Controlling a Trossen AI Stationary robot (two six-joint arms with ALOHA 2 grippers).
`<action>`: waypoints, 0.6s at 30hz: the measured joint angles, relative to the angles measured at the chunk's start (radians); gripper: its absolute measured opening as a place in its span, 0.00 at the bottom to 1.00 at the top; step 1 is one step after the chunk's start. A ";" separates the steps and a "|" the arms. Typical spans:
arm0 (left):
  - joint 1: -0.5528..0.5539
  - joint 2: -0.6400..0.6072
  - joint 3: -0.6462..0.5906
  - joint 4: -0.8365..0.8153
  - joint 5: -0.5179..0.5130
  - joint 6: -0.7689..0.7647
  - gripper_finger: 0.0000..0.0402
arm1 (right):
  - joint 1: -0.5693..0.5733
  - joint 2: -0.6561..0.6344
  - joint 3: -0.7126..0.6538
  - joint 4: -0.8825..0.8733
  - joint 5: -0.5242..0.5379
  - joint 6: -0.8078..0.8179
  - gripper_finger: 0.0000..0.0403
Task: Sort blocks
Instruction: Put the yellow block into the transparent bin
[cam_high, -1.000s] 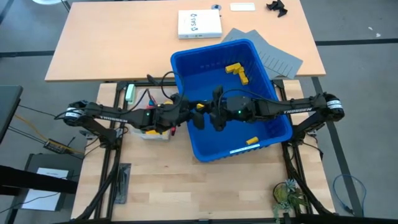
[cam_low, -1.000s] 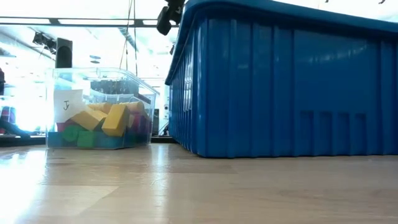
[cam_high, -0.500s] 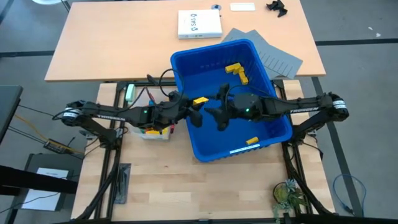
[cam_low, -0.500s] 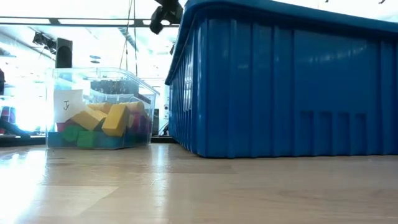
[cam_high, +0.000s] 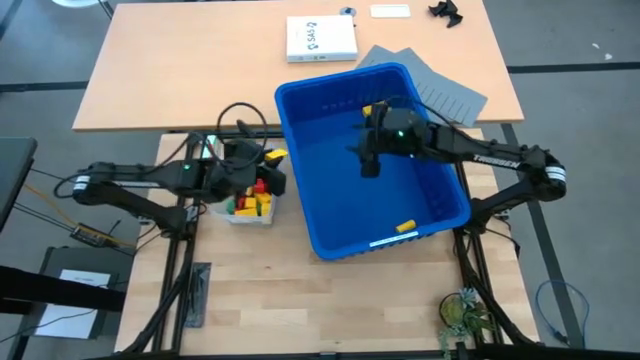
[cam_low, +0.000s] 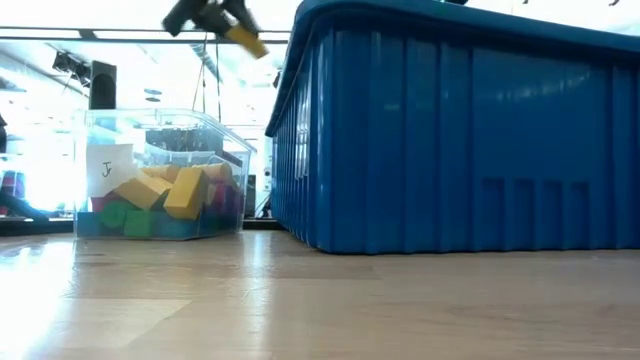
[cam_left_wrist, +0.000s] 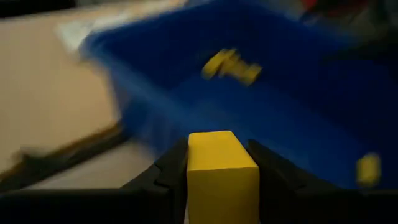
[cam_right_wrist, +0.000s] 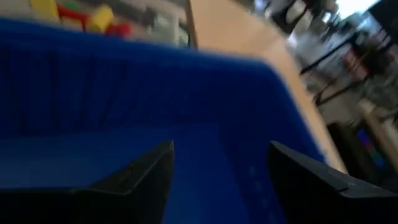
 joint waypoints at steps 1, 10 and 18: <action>0.000 -0.009 -0.001 -0.077 0.000 -0.035 0.35 | -0.017 0.009 0.000 -0.014 -0.005 0.006 0.62; 0.054 0.004 -0.004 -0.516 0.026 -0.304 0.35 | -0.126 0.091 -0.001 -0.010 -0.006 0.003 0.59; 0.125 0.024 -0.091 -0.515 0.034 -0.278 0.67 | -0.250 0.206 -0.001 -0.062 -0.028 -0.029 0.64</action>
